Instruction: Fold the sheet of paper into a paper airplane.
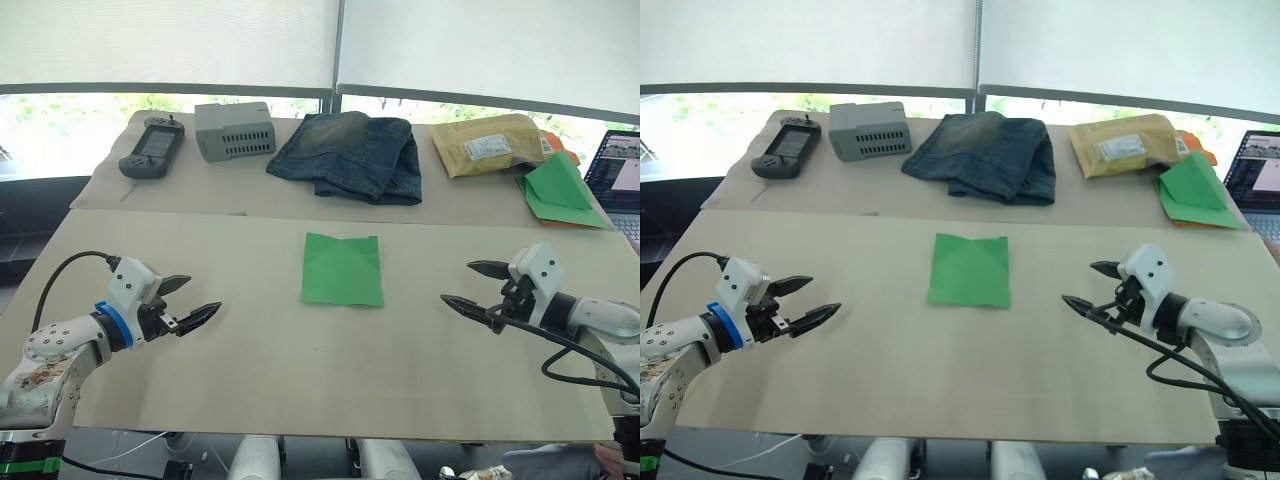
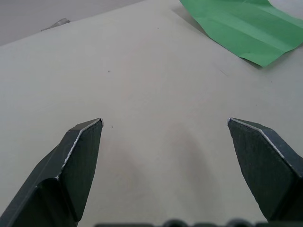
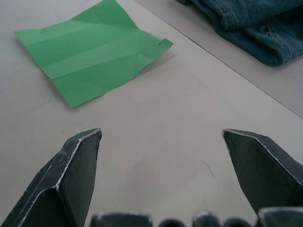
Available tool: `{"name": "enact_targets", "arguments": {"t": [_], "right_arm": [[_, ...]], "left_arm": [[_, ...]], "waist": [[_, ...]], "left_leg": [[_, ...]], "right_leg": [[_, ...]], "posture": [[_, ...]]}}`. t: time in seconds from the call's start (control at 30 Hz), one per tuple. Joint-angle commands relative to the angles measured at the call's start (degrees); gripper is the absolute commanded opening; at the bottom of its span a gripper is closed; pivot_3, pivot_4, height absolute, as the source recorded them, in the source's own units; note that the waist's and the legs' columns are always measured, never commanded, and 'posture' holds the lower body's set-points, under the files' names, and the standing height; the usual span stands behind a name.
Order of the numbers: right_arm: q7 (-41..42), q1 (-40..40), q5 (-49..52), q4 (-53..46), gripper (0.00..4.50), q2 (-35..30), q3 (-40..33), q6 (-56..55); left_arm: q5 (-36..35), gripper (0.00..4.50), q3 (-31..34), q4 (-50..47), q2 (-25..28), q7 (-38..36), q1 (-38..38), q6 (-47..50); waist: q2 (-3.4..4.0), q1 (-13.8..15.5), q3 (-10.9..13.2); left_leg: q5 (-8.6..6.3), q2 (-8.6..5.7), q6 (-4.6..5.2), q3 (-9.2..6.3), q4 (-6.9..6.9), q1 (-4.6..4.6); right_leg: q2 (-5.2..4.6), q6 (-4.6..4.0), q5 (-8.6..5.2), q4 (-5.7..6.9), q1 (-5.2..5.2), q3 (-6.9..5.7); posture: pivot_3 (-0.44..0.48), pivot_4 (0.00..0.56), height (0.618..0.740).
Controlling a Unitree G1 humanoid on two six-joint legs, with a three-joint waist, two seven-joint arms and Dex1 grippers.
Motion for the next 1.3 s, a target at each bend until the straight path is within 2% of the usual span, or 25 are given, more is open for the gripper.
{"name": "enact_targets", "arguments": {"t": [0.03,0.1,0.2,0.37,0.53,0.7,0.9,1.03,1.2,1.27,1.3], "right_arm": [[0.2,-0.2,0.8,-1.6,4.5,-0.3,-1.0,0.2],[0.3,0.3,2.1,-3.6,4.5,-0.6,-1.2,2.3],[1.1,0.5,3.7,-7.2,4.5,-1.7,-0.9,5.9],[3.9,0.4,6.5,-17.9,4.5,-6.5,3.3,15.0],[0.4,-4.0,9.6,-24.2,4.5,-6.1,6.3,22.9],[-3.2,-6.4,8.1,-24.9,4.5,-5.4,8.4,25.4],[-9.5,-8.4,3.6,-22.2,4.5,-3.6,10.7,26.2],[-12.5,-9.0,1.3,-21.2,4.5,-1.8,12.2,26.5],[-17.5,-9.5,-1.3,-20.2,4.5,0.9,12.9,29.3],[-18.7,-9.3,-2.1,-20.1,4.5,0.8,12.5,30.7],[-19.2,-9.2,-1.9,-20.6,4.5,0.6,11.5,31.8]], "left_arm": [[-0.8,4.48,1.4,-0.6,0.2,-0.2,-2.2,-1.0],[-3.0,4.48,1.0,-1.5,0.5,-2.1,-3.8,0.2],[-11.1,4.48,3.0,-2.9,-0.6,-5.3,-6.7,3.3],[-6.6,4.48,-7.2,-5.6,5.5,-12.3,-10.1,3.5],[-3.8,4.48,-15.1,-4.1,4.7,-13.9,-18.1,3.5],[1.2,4.48,-20.5,3.0,-0.6,-13.1,-25.2,-0.5],[5.8,4.48,-23.7,12.8,-8.4,-12.1,-33.7,-4.9],[9.2,4.48,-25.8,17.0,-12.2,-11.0,-36.5,-6.9],[18.4,4.48,-31.2,27.1,-18.2,-6.2,-41.0,-12.6],[19.8,4.48,-31.5,30.6,-20.5,-4.7,-42.7,-12.9],[19.8,4.22,-31.3,32.1,-21.7,-4.5,-43.6,-12.4]], "waist": [[0.0,0.0,0.0],[0.0,0.1,0.0],[0.01,0.1,0.0],[0.02,0.1,0.0],[0.01,0.1,0.0],[0.01,0.2,0.0],[0.01,0.3,0.0],[0.0,0.2,0.0],[0.01,0.2,0.0],[0.01,0.3,0.0],[0.01,0.3,0.0]], "left_leg": [[0.0,0.0,0.0,0.0,0.0,0.0],[0.0,0.0,0.0,0.0,0.0,0.0],[0.0,-0.02,0.0,-0.01,0.0,0.01],[0.0,-0.02,0.0,-0.03,0.0,0.02],[0.0,-0.02,0.0,-0.03,0.01,0.06],[0.0,-0.08,0.0,-0.06,0.02,0.04],[0.0,-0.09,0.01,-0.15,0.28,-0.16],[-0.02,-0.11,0.04,-0.17,0.39,-0.24],[-0.03,-0.13,0.07,-0.2,0.48,-0.26],[-0.03,-0.15,0.07,-0.21,0.54,-0.32],[-0.06,-0.15,0.11,-0.22,0.6,-0.35]], "right_leg": [[0.0,0.0,0.0,0.0,0.0,0.0],[0.01,-0.01,0.01,0.01,0.0,-0.01],[0.0,-0.01,0.01,0.02,0.02,0.01],[0.01,0.01,-0.01,0.04,0.03,0.01],[0.04,0.14,-0.07,0.01,0.08,0.01],[0.04,0.11,-0.05,-0.03,0.13,0.01],[0.04,0.08,0.06,-0.03,0.11,-0.03],[0.03,0.08,0.11,-0.03,0.11,-0.03],[0.04,-0.01,0.2,0.0,0.11,-0.03],[0.03,0.04,0.24,-0.02,0.11,-0.03],[0.03,0.06,0.24,-0.04,0.11,-0.03]], "posture": [[0.0,0.15,0.74],[0.0,0.15,0.74],[0.0,0.15,0.74],[0.0,0.15,0.74],[0.0,0.15,0.74],[0.0,0.15,0.74],[0.0,0.15,0.74],[0.0,0.15,0.74],[0.0,0.15,0.74],[0.0,0.15,0.74],[0.0,0.15,0.74]]}}
